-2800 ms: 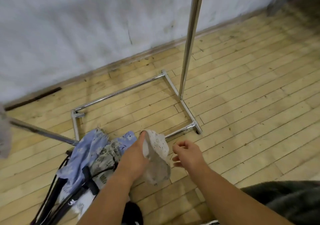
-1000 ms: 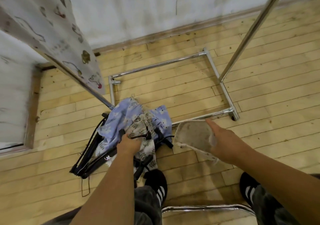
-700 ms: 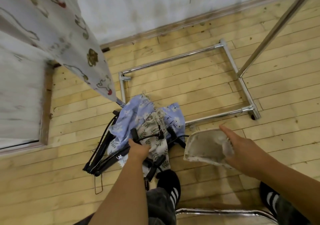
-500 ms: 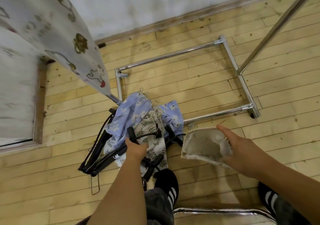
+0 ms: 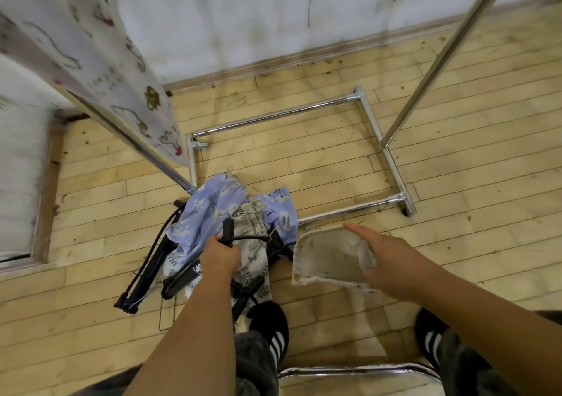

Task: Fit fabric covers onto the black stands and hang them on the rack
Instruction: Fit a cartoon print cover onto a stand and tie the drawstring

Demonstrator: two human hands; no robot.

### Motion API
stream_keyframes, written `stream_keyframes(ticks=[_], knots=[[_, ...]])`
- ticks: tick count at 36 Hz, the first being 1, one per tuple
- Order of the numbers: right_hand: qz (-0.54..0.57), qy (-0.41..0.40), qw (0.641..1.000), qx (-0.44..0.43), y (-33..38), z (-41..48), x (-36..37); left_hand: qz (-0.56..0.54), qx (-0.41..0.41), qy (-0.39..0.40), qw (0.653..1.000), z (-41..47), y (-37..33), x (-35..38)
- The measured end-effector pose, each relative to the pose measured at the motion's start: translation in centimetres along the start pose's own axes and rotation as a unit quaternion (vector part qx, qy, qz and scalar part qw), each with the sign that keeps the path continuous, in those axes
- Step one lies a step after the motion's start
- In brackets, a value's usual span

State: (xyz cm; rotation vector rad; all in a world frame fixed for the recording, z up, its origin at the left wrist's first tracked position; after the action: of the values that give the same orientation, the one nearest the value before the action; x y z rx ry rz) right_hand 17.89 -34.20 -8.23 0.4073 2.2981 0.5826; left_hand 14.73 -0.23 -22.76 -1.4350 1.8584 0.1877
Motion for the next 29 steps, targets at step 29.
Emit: stream_keyframes(ticks=[29], knots=[[0.096, -0.025, 0.991, -0.095, 2.3, -12.3, -9.1, 0.255, 0.465, -0.046, 0.847, -31.6, -16.8, -6.0]])
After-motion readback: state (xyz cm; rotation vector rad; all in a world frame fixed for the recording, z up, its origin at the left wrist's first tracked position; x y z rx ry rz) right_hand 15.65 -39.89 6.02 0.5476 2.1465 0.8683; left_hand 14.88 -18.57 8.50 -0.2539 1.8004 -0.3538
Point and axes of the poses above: each hand's wrist, its own z-axis towards the middle knuckle, its own x-axis out of the palm, y = z × x, the point moved 6 cm from there along z, towards the middle knuckle
